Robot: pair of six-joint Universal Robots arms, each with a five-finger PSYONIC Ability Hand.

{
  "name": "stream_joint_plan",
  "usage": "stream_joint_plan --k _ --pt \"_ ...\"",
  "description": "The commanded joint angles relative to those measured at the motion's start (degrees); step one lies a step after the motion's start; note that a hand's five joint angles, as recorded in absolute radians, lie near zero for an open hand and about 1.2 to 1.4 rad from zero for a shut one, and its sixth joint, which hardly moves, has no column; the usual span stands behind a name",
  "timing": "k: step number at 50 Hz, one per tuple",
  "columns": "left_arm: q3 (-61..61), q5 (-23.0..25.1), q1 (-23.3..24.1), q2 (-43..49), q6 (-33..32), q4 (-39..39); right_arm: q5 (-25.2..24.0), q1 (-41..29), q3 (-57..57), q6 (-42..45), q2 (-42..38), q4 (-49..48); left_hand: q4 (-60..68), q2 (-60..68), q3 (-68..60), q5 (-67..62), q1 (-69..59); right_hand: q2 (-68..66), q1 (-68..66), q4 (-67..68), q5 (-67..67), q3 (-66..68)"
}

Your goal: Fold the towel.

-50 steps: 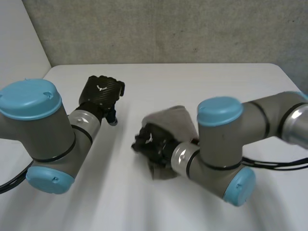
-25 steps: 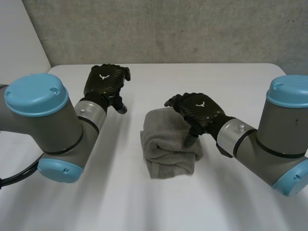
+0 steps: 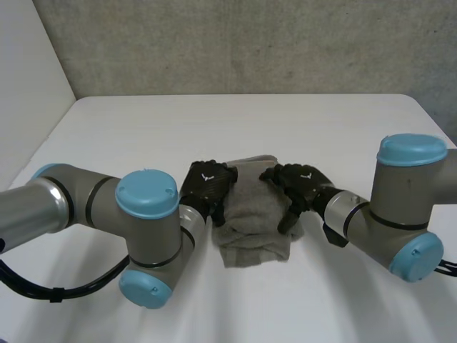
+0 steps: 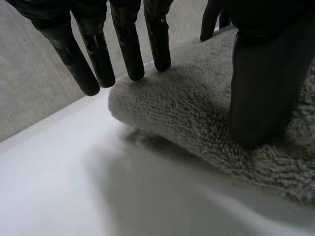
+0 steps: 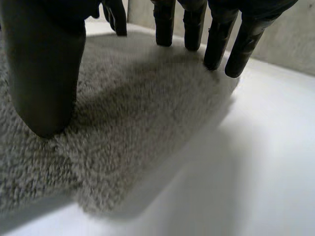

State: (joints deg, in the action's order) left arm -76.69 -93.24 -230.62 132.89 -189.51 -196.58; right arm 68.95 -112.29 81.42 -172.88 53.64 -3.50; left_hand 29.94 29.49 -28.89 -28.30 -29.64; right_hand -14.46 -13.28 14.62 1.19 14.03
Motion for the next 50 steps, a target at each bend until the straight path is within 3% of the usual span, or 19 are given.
stream_joint_plan --k 1,13,18,23,34,50 --pt "-0.7 0.0 -0.1 -1.7 -0.2 0.2 1.5 0.0 -0.7 1.7 -0.2 0.3 -5.9 -5.5 4.9 14.3 5.6 4.5 3.3 -4.6 -1.2 -4.0" --pt "-4.6 -0.8 -2.0 -18.0 0.0 3.6 8.7 0.5 2.3 2.6 19.7 -0.2 -8.1 -7.7 7.1 16.5 7.8 4.5 3.3 -4.6 -1.2 -4.0" --pt "-5.9 -1.4 -5.2 -27.2 0.0 6.5 18.2 2.2 3.0 2.5 26.4 0.6 -11.5 -11.0 10.4 19.8 11.2 4.5 3.3 -4.6 -1.2 -4.0" --pt "-7.4 -2.6 -9.1 -34.0 0.4 10.6 22.6 2.5 5.5 2.7 30.1 1.5 -15.9 -15.4 14.8 24.2 15.6 4.5 3.3 -4.6 -1.2 -4.0" --pt "-13.9 -4.0 -10.3 -39.0 0.5 12.7 23.2 5.9 11.0 2.7 36.4 1.4 -18.4 -17.9 17.3 26.7 18.1 4.5 3.3 -4.6 -1.2 -4.0" --pt "-14.5 -4.7 -11.0 -41.0 1.2 12.9 22.9 6.0 11.5 2.3 37.6 0.5 -19.2 -18.8 18.2 27.6 18.9 4.5 3.3 -4.6 -1.2 -4.0"
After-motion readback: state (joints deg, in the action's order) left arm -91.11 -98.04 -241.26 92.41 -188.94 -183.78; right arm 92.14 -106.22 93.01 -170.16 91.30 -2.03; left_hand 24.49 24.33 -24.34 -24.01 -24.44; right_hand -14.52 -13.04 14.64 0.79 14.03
